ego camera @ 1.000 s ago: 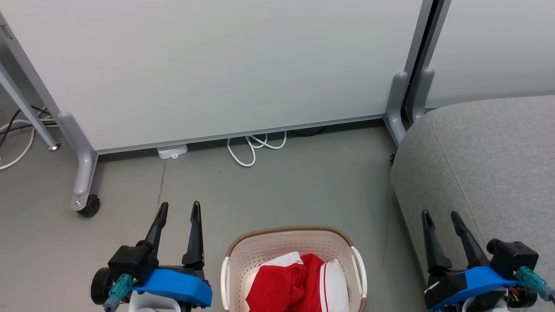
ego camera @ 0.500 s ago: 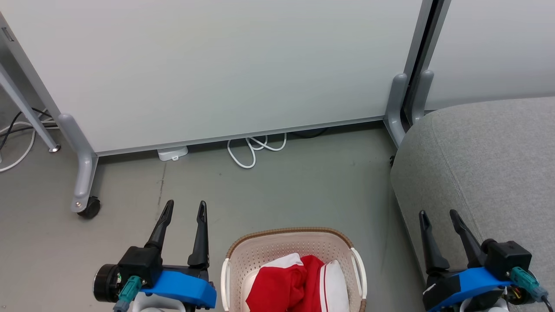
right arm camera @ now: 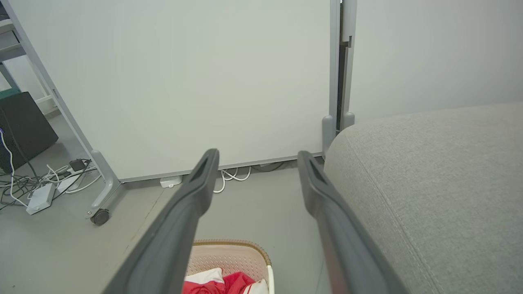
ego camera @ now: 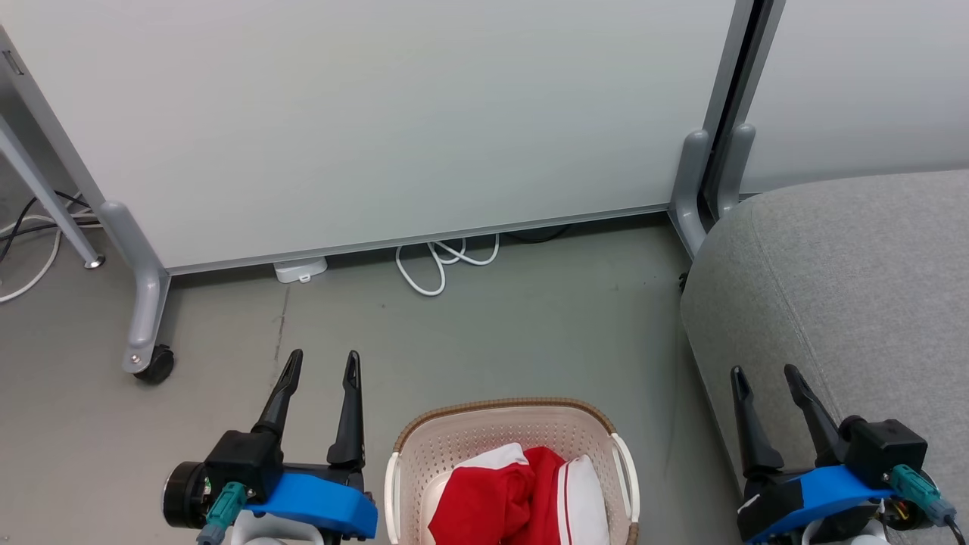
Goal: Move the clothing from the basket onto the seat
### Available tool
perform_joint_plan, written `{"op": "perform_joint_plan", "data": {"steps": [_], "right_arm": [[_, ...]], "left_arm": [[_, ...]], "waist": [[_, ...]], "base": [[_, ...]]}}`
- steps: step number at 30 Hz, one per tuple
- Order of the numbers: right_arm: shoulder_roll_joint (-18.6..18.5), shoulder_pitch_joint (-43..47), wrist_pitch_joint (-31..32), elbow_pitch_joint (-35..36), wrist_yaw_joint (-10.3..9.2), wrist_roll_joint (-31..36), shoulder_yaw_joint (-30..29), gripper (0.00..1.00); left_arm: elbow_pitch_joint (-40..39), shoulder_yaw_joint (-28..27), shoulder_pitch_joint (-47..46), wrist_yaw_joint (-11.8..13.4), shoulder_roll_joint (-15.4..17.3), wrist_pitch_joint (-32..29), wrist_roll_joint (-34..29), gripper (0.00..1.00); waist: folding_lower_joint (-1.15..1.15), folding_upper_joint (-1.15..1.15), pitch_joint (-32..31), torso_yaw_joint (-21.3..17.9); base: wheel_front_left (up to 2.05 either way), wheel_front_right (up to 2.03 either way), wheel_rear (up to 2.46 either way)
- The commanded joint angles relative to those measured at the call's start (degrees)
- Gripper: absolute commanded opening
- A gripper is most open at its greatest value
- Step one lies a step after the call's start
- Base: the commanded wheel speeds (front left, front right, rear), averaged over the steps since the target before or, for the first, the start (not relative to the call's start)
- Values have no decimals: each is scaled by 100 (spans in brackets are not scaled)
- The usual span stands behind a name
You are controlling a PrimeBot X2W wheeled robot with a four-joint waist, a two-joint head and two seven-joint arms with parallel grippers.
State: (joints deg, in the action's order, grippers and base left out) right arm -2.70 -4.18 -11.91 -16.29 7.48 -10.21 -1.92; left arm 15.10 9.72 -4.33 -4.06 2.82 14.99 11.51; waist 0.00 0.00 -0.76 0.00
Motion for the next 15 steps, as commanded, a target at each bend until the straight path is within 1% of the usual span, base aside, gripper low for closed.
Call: {"op": "perform_joint_plan", "data": {"steps": [1, 8, 15], "right_arm": [[-34, -39, -4, 11, 3, -2, 14, 100], [-32, -164, 25, 124, 3, 41, 97, 100], [-30, -527, 28, 350, 3, 52, 288, 100]], "left_arm": [[-2, -21, -16, 18, 12, 30, -12, 100], [67, 4, -39, -6, 11, 29, 13, 100], [242, 6, -346, -35, 10, 29, 8, 100]], "waist": [[0, 0, 20, -13], [0, 0, 263, -124], [0, 0, 970, -387]], "base": [[0, 0, 0], [0, 0, 0], [0, 0, 0]]}}
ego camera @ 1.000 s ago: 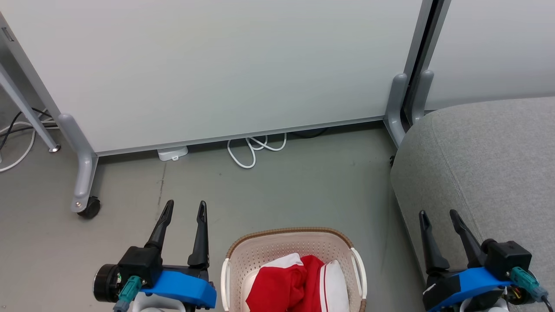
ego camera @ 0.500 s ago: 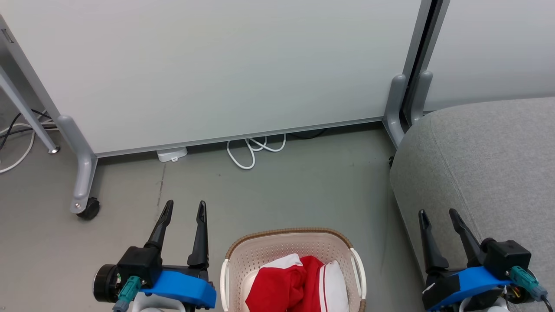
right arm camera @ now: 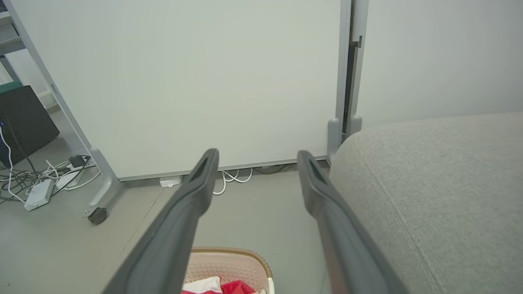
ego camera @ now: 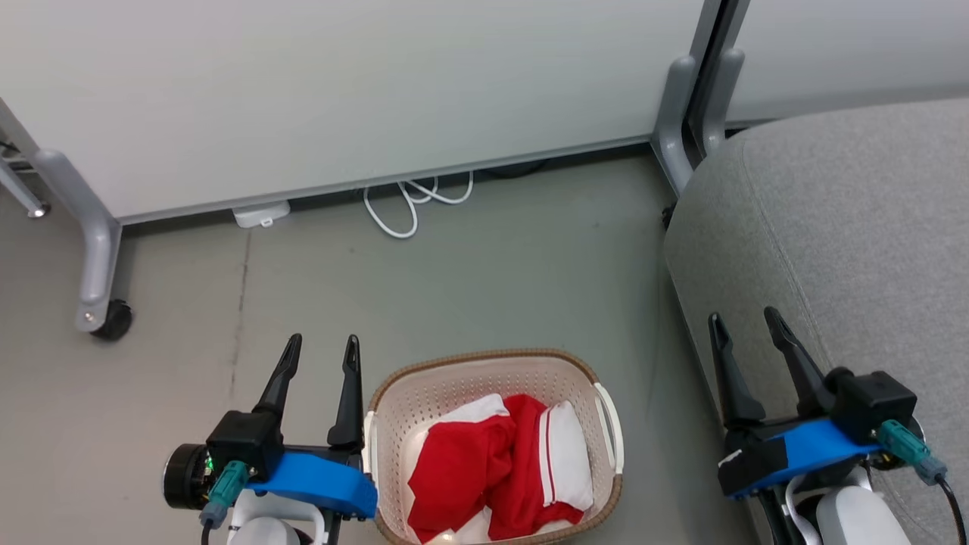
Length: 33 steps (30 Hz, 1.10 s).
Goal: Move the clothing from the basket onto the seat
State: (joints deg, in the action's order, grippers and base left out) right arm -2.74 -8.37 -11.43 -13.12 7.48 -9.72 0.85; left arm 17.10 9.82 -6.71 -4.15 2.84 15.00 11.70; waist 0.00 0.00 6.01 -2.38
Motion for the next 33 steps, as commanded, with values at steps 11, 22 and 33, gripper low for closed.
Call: {"op": "perform_joint_plan", "data": {"steps": [11, 22, 33], "right_arm": [[-23, -803, -112, 267, 3, -46, 272, 100], [-22, -1343, -298, 215, 3, -293, 704, 100], [-20, -1632, -378, 209, 3, -512, 1105, 100]], "left_arm": [[746, 128, -917, -187, 9, 28, -151, 100], [2074, 489, -1894, -310, 46, 28, -266, 100], [3513, 766, -2751, -335, 237, 28, -363, 100]], "waist": [[0, 0, 1540, -606], [0, 0, 2544, -1073], [0, 0, 3290, -1512]], "base": [[0, 0, 0], [0, 0, 0], [0, 0, 0]]}}
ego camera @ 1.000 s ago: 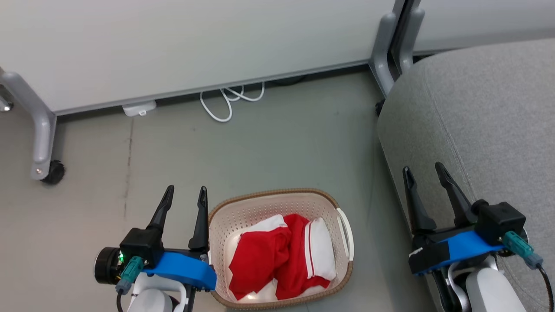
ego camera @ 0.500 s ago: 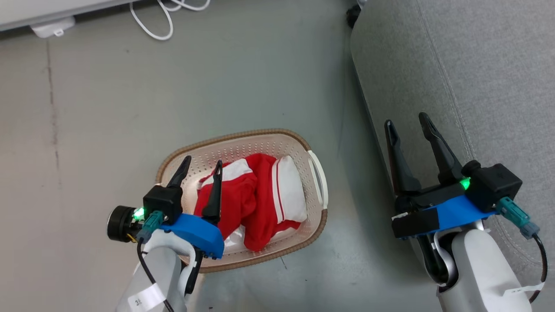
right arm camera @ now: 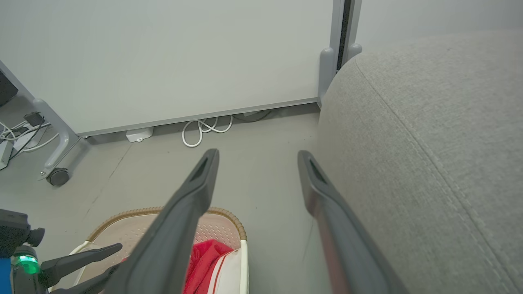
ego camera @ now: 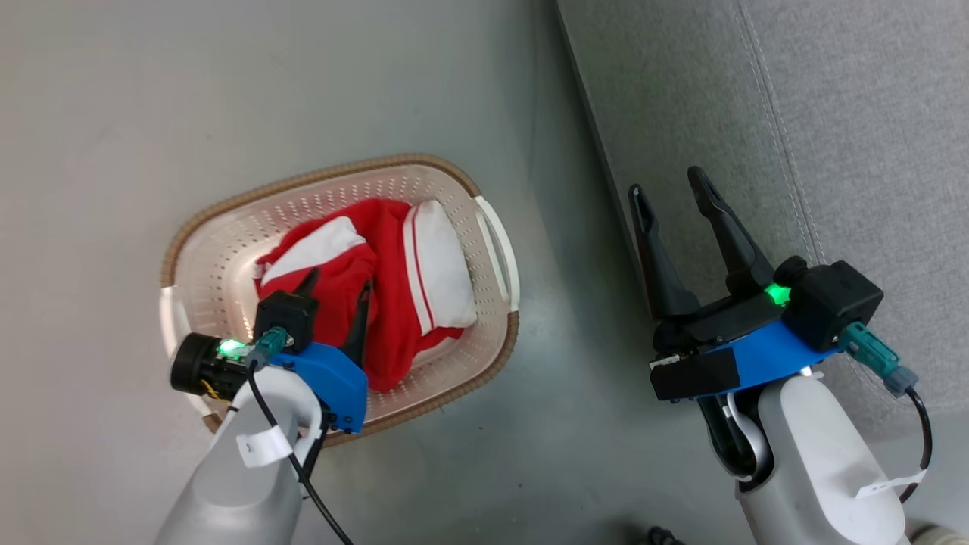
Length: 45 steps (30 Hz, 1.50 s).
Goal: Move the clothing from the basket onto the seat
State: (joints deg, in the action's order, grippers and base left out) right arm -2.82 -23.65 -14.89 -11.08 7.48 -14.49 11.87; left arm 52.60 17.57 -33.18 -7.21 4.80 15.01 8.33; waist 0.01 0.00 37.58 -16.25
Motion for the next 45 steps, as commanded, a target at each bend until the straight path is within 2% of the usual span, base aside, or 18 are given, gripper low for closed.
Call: {"op": "perform_joint_plan", "data": {"steps": [1, 18, 31, 32, 33, 34, 45], "right_arm": [[-12, -129, -35, 15, 3, -51, 31, 100], [-12, -247, -38, 340, 3, -403, 433, 100], [-12, -247, -38, 363, 3, -610, 559, 100], [-12, -248, -38, 356, 3, -623, 556, 100], [-12, -250, -38, 350, 3, -632, 550, 100], [-12, -254, -39, 347, 3, -633, 548, 100], [-12, -312, -38, 331, 3, -591, 521, 100]], "left_arm": [[93, 35, -167, -29, 70, 26, -64, 100], [1401, 447, -1238, 133, 429, -112, -415, 100], [1974, 641, -1535, 414, 668, -1028, -492, 100], [1993, 640, -1514, 421, 670, -1089, -478, 91], [2006, 646, -1493, 428, 670, -1127, -475, 42], [2014, 655, -1477, 425, 667, -1141, -468, 0], [2063, 748, -1465, 332, 656, -1120, -379, 0]], "waist": [[-1, 0, 187, -155], [-1, 0, 863, -481], [-1, 0, 987, -725], [-1, 0, 985, -737], [-1, 0, 983, -747], [-1, 0, 980, -756], [-1, 0, 959, -740]], "base": [[0, 0, 0], [0, 0, 0], [0, 0, 0], [0, 0, 0], [0, 0, 0], [0, 0, 0], [0, 0, 0]]}}
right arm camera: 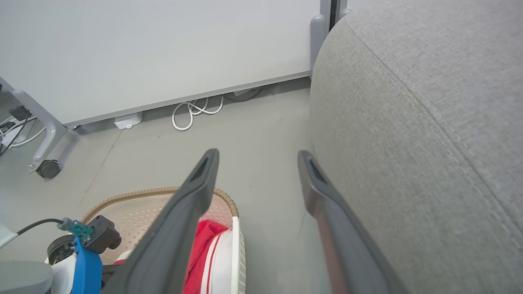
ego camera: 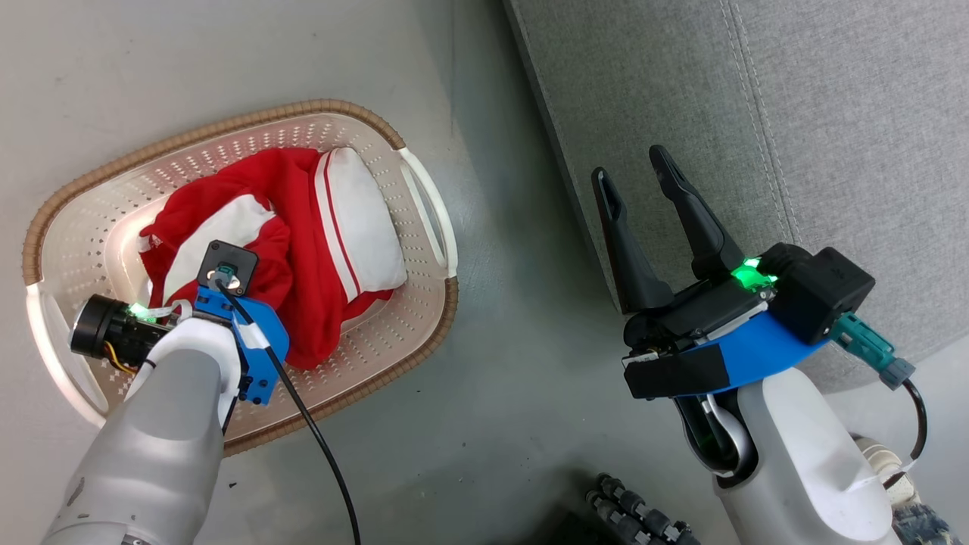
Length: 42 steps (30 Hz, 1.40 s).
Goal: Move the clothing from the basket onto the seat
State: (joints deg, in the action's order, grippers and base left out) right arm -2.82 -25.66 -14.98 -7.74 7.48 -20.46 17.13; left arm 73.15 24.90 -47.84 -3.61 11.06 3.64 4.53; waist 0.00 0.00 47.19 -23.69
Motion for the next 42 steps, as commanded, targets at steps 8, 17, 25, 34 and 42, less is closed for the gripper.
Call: {"op": "perform_joint_plan", "data": {"steps": [8, 17, 25, 34, 42], "right_arm": [[-12, -113, -30, -52, 3, 81, -2, 100], [-13, -17, -27, -391, 3, 369, -102, 100], [-14, 179, -25, -901, 3, 848, -290, 100], [-17, 456, 101, -1394, 3, 1219, -462, 100], [-17, 925, 322, -1490, 3, 1423, -623, 100]], "left_arm": [[29, 50, 15, -178, 129, 100, 113, 0], [46, 114, 145, -282, -20, 357, 257, 0], [57, 265, 314, -340, -402, 625, 353, 0], [-62, 531, 569, -368, -805, 835, 478, 0], [-888, 1162, 1015, -385, -820, 855, 1043, 0]], "waist": [[0, 0, -83, 39], [0, 0, -593, 233], [0, 0, -1500, 568], [0, 0, -2662, 947], [0, 0, -3552, 1205]], "base": [[0, 0, 0], [0, 0, 0], [0, 0, 0], [0, 0, 0], [0, 0, 0]]}}
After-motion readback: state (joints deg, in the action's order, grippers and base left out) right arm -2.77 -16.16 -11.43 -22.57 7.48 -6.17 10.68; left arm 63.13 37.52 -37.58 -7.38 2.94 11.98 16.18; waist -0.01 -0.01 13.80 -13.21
